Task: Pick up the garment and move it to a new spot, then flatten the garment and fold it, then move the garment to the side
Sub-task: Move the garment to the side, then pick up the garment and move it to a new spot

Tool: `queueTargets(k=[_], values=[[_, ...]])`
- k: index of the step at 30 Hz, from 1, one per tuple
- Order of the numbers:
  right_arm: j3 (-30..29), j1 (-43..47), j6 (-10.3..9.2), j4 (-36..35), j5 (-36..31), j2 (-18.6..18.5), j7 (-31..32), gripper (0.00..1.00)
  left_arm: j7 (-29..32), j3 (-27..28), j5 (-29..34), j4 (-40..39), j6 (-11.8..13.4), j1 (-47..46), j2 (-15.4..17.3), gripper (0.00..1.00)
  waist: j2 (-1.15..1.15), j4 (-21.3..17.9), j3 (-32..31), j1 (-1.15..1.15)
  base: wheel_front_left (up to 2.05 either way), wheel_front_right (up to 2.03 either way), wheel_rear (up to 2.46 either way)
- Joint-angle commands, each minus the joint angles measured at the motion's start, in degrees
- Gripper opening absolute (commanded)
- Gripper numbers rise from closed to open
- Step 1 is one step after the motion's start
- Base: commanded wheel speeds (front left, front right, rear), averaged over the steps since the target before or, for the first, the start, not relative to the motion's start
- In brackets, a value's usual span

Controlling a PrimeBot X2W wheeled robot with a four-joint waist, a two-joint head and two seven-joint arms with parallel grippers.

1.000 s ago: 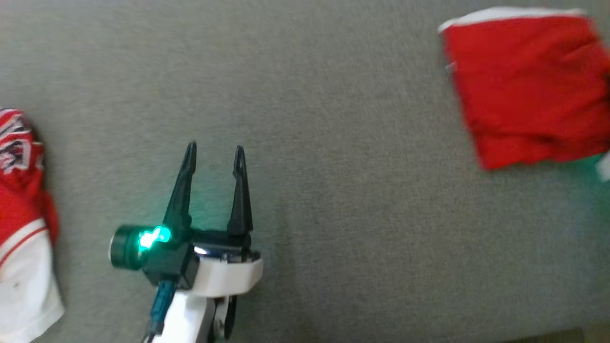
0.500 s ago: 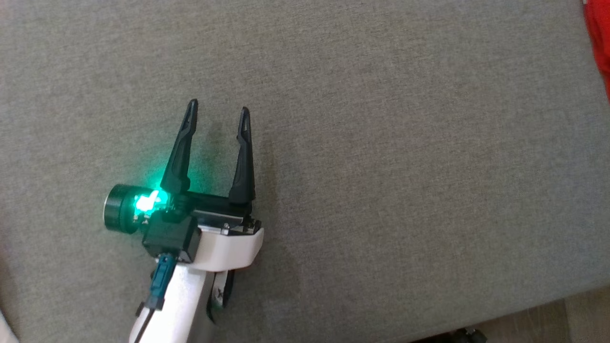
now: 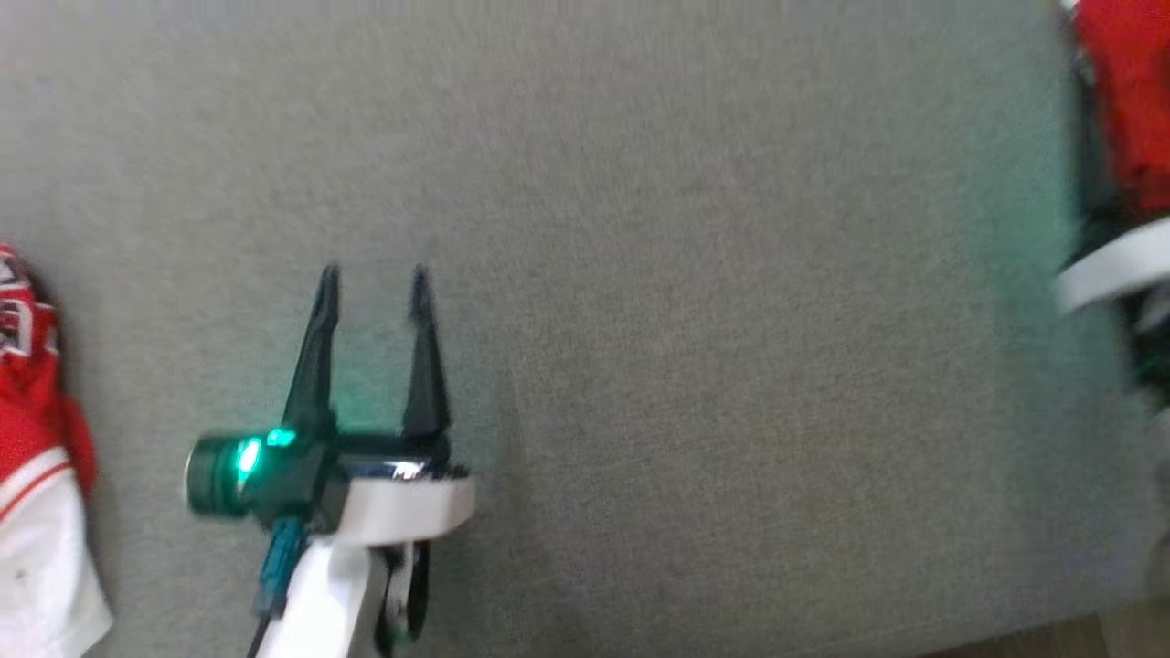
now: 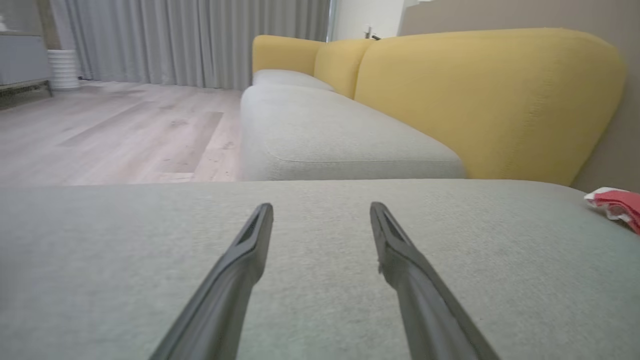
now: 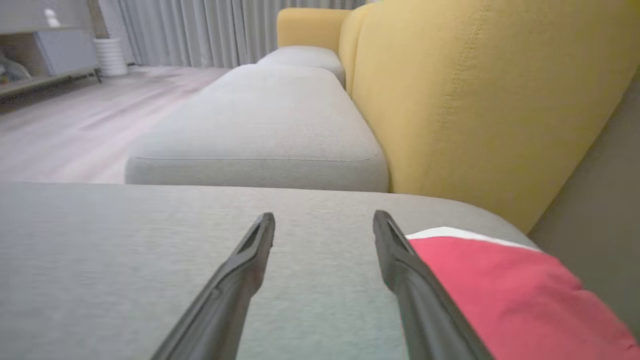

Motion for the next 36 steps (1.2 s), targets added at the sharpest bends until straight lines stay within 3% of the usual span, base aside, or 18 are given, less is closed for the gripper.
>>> queueTargets(k=[1,7,14,23,36], values=[[-0.3,3.1,-0.04,-2.5,-1.1,0.4,-0.6,1.0,-0.2,2.2,-0.3,-1.2,0.4,1.5,-0.1,1.0,0.0,1.3,-5.9,0.01,0.0,0.0,0.0],[-2.8,16.5,-0.04,-9.3,-5.9,12.8,-0.6,1.0,-0.2,5.5,-0.7,-0.4,1.0,6.5,-0.1,1.0,0.0,3.8,-15.1,0.01,0.0,0.0,0.0],[-6.7,28.1,-0.04,-16.8,-14.1,20.9,-0.6,1.0,-0.2,8.1,-0.5,1.6,-1.2,11.7,-0.1,1.0,0.0,6.4,-23.1,0.01,0.0,0.0,0.0],[-10.7,36.9,-0.04,-19.1,-19.3,24.5,-0.6,1.0,-0.2,9.2,1.2,4.4,-4.5,15.6,-0.1,1.0,0.0,9.4,-28.1,0.01,0.0,0.0,0.0],[-13.6,39.0,-0.04,-19.6,-20.7,25.5,-0.6,1.0,-0.2,10.9,1.8,5.3,-5.2,16.1,-0.1,1.0,0.0,9.0,-28.4,0.01,0.0,0.0,0.0]])
